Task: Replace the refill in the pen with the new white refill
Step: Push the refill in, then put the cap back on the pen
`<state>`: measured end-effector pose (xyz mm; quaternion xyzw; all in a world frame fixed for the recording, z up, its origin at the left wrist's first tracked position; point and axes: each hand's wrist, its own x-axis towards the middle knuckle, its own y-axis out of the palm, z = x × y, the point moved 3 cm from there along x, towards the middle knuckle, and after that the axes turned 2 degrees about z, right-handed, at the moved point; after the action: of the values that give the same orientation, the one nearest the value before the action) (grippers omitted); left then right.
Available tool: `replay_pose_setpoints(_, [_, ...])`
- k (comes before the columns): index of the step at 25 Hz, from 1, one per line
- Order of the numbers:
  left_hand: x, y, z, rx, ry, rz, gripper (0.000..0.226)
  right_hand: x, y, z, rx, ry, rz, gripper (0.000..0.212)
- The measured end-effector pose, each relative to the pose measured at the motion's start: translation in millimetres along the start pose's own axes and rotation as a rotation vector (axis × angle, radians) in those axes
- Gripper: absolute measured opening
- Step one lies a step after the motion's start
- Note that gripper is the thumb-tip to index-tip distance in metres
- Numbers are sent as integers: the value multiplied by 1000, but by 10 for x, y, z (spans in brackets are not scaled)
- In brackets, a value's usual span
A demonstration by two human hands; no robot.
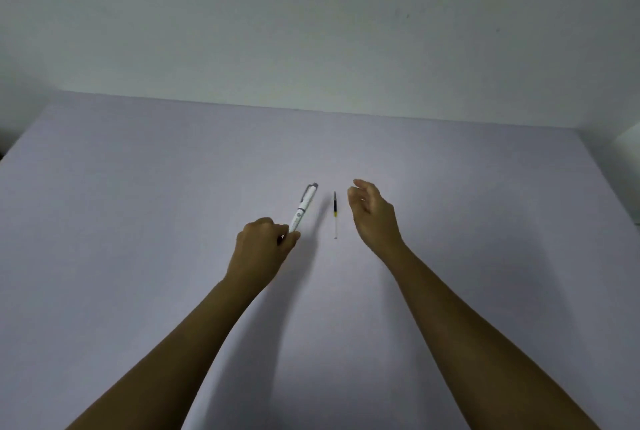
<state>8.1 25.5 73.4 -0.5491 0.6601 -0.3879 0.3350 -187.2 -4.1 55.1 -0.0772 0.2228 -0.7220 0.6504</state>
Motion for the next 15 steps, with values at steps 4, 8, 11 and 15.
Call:
replay_pose_setpoints(4, [92,604,144,-162,-237,104,50,24,113,-804,-523,46,166,49])
replay_pose_setpoints(8, [272,921,109,-212,-268,74,38,-5,264,-1118,-745,-28,81,55])
replay_pose_setpoints(11, [402,1044,73,-136,-241,10,31,-32,330,-1178,-821,-43,12,57])
replay_pose_setpoints(15, [439,1152,77,-81,-213,-43,25,-18,340,-1207,-849,-61,-15,58])
